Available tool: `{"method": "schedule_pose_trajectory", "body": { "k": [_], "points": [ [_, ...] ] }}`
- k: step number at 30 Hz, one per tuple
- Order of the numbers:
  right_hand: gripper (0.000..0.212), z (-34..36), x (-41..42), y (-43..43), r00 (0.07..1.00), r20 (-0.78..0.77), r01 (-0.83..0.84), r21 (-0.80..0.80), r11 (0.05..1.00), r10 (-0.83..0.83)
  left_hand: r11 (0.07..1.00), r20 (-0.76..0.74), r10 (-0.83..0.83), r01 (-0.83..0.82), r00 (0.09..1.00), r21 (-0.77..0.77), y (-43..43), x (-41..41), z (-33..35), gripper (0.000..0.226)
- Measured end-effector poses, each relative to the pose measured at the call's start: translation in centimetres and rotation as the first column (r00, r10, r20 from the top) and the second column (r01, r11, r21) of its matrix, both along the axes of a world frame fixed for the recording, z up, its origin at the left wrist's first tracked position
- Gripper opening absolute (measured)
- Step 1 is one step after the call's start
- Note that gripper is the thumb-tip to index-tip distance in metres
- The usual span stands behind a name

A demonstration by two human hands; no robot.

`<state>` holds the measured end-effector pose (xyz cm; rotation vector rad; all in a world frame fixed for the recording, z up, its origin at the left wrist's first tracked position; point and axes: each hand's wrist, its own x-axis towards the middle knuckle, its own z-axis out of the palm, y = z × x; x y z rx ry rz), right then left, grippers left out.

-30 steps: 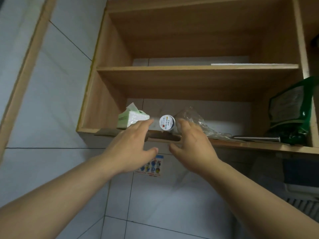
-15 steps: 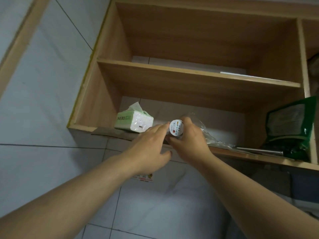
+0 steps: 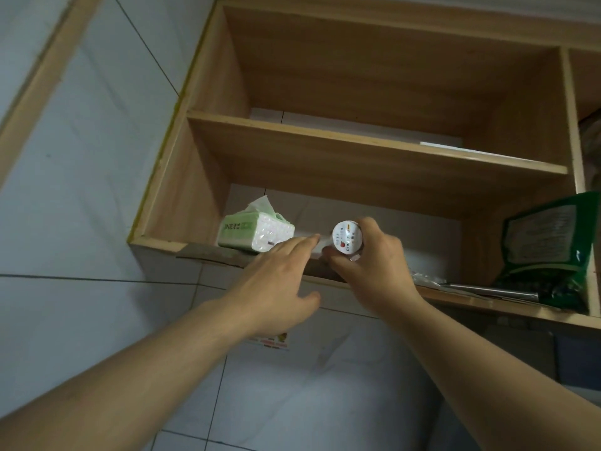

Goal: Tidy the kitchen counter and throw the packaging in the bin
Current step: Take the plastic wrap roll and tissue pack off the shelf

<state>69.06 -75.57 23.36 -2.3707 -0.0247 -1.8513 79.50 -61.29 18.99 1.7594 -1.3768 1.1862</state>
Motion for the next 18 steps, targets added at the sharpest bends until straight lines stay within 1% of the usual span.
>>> {"method": "schedule_pose_trajectory", "body": {
  "k": [4, 6, 7, 9, 12, 15, 18],
  "points": [
    [0.038, 1.5, -2.1, 1.0, 0.997, 0.082, 0.001, -0.046, 0.999, 0.003, 1.000, -0.005, 0.005, -0.005, 1.000, -0.008, 0.6, -0.1, 0.3, 0.087],
    [0.042, 2.5, -3.4, 1.6, 0.992, 0.124, -0.029, -0.038, 0.999, 0.034, 1.000, -0.001, 0.007, -0.007, 1.000, -0.016, 0.8, -0.3, 0.6, 0.087],
    [0.042, 3.0, -4.2, 1.9, 0.986, 0.150, -0.065, -0.027, 0.998, 0.068, 1.000, -0.001, 0.004, -0.004, 1.000, -0.022, 0.8, -0.4, 0.8, 0.086],
    [0.038, 4.1, -5.8, 2.6, 0.959, 0.209, -0.195, -0.004, 0.981, 0.192, 0.999, -0.003, -0.010, 0.009, 1.000, -0.032, 0.8, -0.9, 1.0, 0.087],
    [0.030, 5.7, -8.2, 3.7, 0.884, 0.301, -0.373, -0.003, 0.928, 0.357, 0.999, -0.004, -0.035, 0.035, 0.999, -0.039, 0.6, -1.7, 1.2, 0.087],
    [0.026, 6.9, -10.3, 4.5, 0.817, 0.364, -0.485, 0.014, 0.874, 0.447, 0.996, 0.007, -0.071, 0.072, 0.997, -0.047, 0.4, -2.9, 1.1, 0.085],
    [0.028, 7.7, -11.5, 5.0, 0.772, 0.376, -0.569, 0.047, 0.821, 0.513, 0.992, 0.061, -0.110, 0.113, 0.992, -0.060, 0.3, -4.4, 1.2, 0.082]
  ]
}}
